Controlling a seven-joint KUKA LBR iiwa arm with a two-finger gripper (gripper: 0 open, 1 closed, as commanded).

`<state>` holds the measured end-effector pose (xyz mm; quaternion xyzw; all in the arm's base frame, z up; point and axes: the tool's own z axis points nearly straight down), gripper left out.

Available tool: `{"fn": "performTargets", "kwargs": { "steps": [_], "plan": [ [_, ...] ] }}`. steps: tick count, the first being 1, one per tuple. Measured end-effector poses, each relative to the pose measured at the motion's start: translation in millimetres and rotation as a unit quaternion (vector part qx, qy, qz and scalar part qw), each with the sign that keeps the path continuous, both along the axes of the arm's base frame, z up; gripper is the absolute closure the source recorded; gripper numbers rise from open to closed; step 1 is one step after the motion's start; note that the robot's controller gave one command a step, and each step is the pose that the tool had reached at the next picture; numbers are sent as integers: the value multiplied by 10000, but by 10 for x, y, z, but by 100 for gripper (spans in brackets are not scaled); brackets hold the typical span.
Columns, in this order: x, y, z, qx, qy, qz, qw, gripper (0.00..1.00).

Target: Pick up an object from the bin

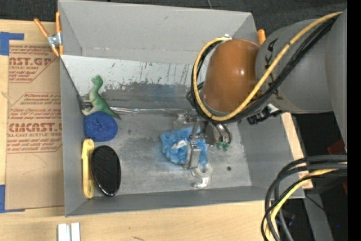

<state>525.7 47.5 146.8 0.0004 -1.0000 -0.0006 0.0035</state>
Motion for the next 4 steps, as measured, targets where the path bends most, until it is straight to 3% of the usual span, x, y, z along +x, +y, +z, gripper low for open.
{"fn": "performTargets", "kwargs": {
  "steps": [1,2,3,4],
  "plan": [
    [19,-1,42,2,-37,-2,10000,0],
    [314,-83,-435,4,-4,-579,9983,100],
    [314,-83,-435,5,-4,-580,9983,100],
    [354,-238,831,10,-20,-508,9987,100]
  ]
}}
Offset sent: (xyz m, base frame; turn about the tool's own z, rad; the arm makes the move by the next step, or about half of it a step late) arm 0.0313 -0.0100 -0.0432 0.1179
